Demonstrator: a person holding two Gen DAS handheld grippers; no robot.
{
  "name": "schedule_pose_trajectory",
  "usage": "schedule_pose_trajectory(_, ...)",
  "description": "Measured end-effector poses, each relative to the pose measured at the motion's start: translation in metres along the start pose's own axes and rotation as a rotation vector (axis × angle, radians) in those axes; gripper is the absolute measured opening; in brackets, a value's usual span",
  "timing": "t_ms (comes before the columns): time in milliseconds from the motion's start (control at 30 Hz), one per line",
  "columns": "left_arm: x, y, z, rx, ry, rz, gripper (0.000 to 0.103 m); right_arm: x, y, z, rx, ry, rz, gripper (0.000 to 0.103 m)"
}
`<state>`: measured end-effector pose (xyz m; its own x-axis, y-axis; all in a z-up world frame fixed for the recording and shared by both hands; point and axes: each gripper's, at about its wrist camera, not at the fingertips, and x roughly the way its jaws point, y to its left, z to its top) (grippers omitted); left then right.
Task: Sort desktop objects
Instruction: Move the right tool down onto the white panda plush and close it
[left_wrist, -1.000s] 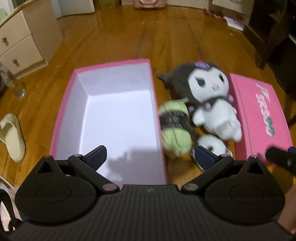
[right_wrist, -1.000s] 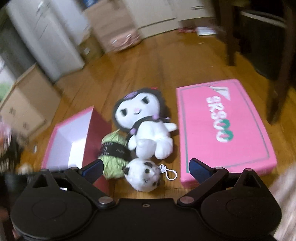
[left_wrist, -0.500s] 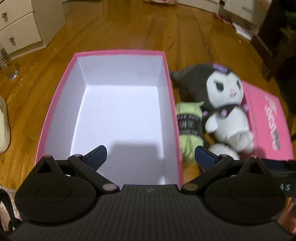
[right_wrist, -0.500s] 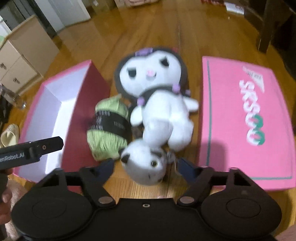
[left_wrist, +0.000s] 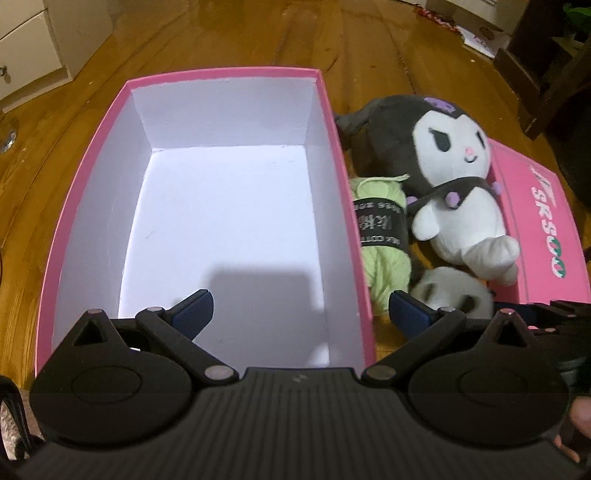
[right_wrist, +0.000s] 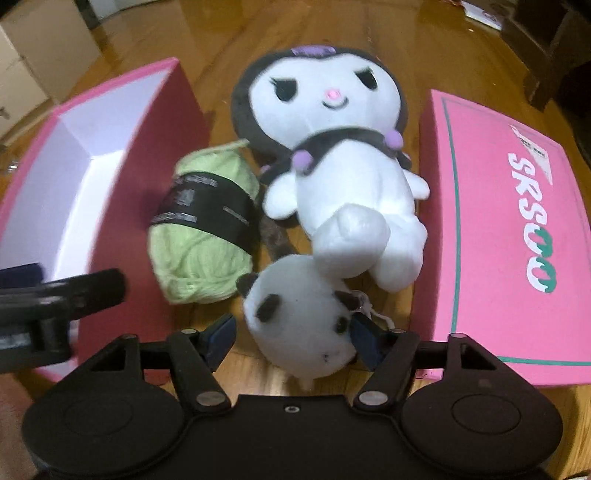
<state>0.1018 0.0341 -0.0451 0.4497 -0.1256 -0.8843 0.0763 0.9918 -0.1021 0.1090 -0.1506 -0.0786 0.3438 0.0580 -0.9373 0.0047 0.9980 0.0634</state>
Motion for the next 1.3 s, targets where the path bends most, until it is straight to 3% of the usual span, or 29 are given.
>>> schedule_pose_trajectory(100,0.003,0.002,-0.001,-0.004,0.009,0.006,0.103,0.007,-0.002,-0.002,-0.018,0.004,-0.042,0.075)
schedule_pose_trajectory(267,0.003,0.003,-0.004,-0.017,0.004,0.011,0.103,0.018,-0.008,-0.003,0.022,0.021,-0.005,0.074)
schedule_pose_trajectory(667,0.016,0.006,-0.007,-0.054,0.026,-0.069,0.103,0.019,-0.011,-0.004,-0.017,0.018,-0.035,0.071)
schedule_pose_trajectory(1067,0.017,-0.011,-0.011,0.022,0.025,-0.024,0.103,0.015,-0.023,0.003,-0.014,0.02,-0.021,0.068)
schedule_pose_trajectory(1300,0.013,-0.01,-0.01,0.04,0.002,-0.042,0.103,0.0,-0.025,0.005,-0.015,0.0,-0.018,0.068)
